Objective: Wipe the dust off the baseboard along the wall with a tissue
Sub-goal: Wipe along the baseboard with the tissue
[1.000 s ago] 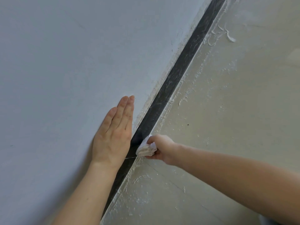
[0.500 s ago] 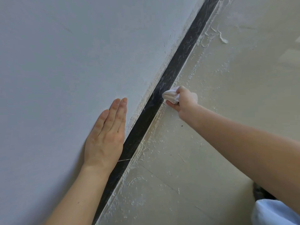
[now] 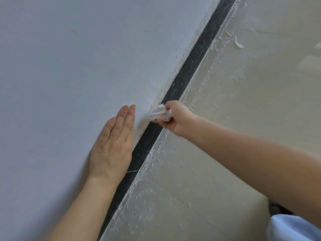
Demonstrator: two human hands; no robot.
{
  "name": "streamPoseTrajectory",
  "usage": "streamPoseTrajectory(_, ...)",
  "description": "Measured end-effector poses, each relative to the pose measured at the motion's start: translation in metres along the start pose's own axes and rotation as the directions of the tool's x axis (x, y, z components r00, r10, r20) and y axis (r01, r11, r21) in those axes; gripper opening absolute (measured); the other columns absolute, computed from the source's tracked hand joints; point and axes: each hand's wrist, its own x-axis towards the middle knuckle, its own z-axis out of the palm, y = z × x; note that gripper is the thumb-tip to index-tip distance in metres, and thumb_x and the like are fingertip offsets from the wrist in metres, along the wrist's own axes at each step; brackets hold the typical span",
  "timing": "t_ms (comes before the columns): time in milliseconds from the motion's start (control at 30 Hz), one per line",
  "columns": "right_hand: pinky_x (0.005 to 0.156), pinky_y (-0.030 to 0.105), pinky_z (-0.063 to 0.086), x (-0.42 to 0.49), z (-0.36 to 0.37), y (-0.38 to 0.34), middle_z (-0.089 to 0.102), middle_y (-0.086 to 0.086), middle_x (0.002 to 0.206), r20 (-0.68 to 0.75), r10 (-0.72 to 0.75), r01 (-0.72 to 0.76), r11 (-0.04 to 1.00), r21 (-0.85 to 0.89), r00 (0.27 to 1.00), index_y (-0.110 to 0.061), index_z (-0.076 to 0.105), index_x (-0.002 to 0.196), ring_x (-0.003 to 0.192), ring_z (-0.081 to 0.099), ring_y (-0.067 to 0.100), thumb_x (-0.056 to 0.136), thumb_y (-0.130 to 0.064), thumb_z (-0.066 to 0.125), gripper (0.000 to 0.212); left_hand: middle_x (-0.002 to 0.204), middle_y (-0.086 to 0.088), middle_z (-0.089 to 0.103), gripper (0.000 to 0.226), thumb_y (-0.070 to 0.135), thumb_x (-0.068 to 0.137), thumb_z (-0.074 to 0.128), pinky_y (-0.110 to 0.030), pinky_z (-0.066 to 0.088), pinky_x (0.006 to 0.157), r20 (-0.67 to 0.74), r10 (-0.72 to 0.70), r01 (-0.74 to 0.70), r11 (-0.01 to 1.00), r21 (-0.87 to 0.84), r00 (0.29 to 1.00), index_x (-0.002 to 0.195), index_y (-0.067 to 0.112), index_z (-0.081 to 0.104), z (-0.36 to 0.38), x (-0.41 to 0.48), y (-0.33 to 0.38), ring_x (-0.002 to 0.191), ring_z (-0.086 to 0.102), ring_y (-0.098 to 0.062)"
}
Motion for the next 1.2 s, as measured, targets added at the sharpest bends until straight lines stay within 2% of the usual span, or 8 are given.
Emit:
streamPoseTrajectory(233,0.064,0.027,0.055,0.004,-0.028,-0.039,0.059,0.017,0.101,-0.126,-0.194,0.22,0.942,0.255,0.973,-0.003,0.055,0.104,0.072,0.059,0.021,0.096,-0.011,0.042,0.017,0.158,-0.004,0.014,0.068,0.008,0.085,0.036,-0.033,-0.006,0.117,0.047,-0.016,0.019,0.998,-0.053,0.999,0.149,0.002,0.014,-0.002,0.002,-0.001,0.145,0.007,-0.018)
streamPoseTrajectory(500,0.052,0.029,0.058,0.005,-0.025,0.032,0.06,0.02,0.103,0.052,0.229,-0.203,0.928,-0.312,0.972,-0.002,0.052,0.117,0.08,0.064,0.026,0.089,-0.009,0.05,0.029,0.158,-0.007,0.007,0.069,0.012,0.085,0.035,-0.038,-0.006,0.116,0.06,-0.033,0.04,0.992,-0.123,0.998,0.149,0.001,0.012,-0.008,0.021,0.01,0.146,0.004,-0.021)
streamPoseTrajectory(633,0.078,0.032,0.058,0.013,-0.015,-0.014,0.057,0.017,0.114,0.025,0.046,-0.04,0.983,-0.18,0.999,-0.006,0.053,0.115,0.1,0.062,0.022,0.095,-0.007,0.049,0.02,0.158,-0.007,0.005,0.066,0.014,0.088,0.029,-0.037,-0.009,0.116,0.071,-0.053,0.063,0.988,-0.143,0.996,0.149,0.001,0.01,-0.008,0.025,0.012,0.146,0.003,-0.02)
streamPoseTrajectory(767,0.049,0.021,0.056,0.029,-0.018,-0.06,0.049,0.016,0.138,-0.108,-0.224,0.218,0.974,-0.065,0.969,-0.003,0.043,0.137,0.07,0.055,0.015,0.096,-0.008,0.042,0.041,0.159,-0.006,0.006,0.066,0.014,0.088,0.029,-0.037,-0.009,0.116,0.075,-0.066,0.078,0.984,-0.162,0.995,0.149,0.001,0.01,-0.008,0.025,0.014,0.146,0.002,-0.02)
streamPoseTrajectory(867,0.065,0.028,0.06,0.03,-0.033,-0.07,0.059,0.017,0.122,-0.22,-0.268,0.288,0.956,0.064,0.938,-0.002,0.056,0.116,0.074,0.06,0.018,0.096,-0.009,0.044,0.024,0.158,-0.006,0.006,0.067,0.014,0.087,0.031,-0.037,-0.01,0.116,0.08,-0.063,0.076,0.983,-0.165,0.995,0.149,0.002,0.01,-0.007,0.026,0.014,0.146,0.002,-0.02)
streamPoseTrajectory(967,0.08,0.034,0.059,0.018,-0.038,-0.037,0.065,0.015,0.098,-0.232,-0.164,0.166,0.986,-0.01,0.959,-0.008,0.054,0.087,0.079,0.062,0.022,0.094,-0.017,0.044,0.016,0.159,-0.006,0.005,0.067,0.014,0.088,0.031,-0.037,-0.01,0.116,0.082,-0.052,0.064,0.987,-0.149,0.995,0.15,0.002,0.009,-0.007,0.025,0.014,0.146,0.0,-0.02)
streamPoseTrajectory(1067,0.066,0.037,0.058,0.004,-0.03,0.032,0.068,0.017,0.088,-0.04,0.097,-0.102,0.986,-0.129,0.994,-0.007,0.053,0.091,0.073,0.065,0.026,0.09,-0.013,0.043,0.012,0.159,-0.005,0.005,0.068,0.014,0.087,0.032,-0.036,-0.01,0.116,0.084,-0.056,0.069,0.986,-0.152,0.995,0.15,0.002,0.009,-0.007,0.026,0.014,0.146,0.0,-0.019)
streamPoseTrajectory(1200,0.082,0.041,0.057,-0.008,-0.014,0.125,0.062,0.024,0.11,0.076,0.401,-0.368,0.889,-0.274,0.913,-0.004,0.05,0.103,0.09,0.066,0.034,0.09,-0.004,0.049,0.013,0.159,-0.005,0.006,0.069,0.012,0.085,0.034,-0.036,-0.01,0.116,0.088,-0.051,0.064,0.986,-0.153,0.995,0.15,0.003,0.01,-0.007,0.025,0.013,0.145,0.0,-0.018)
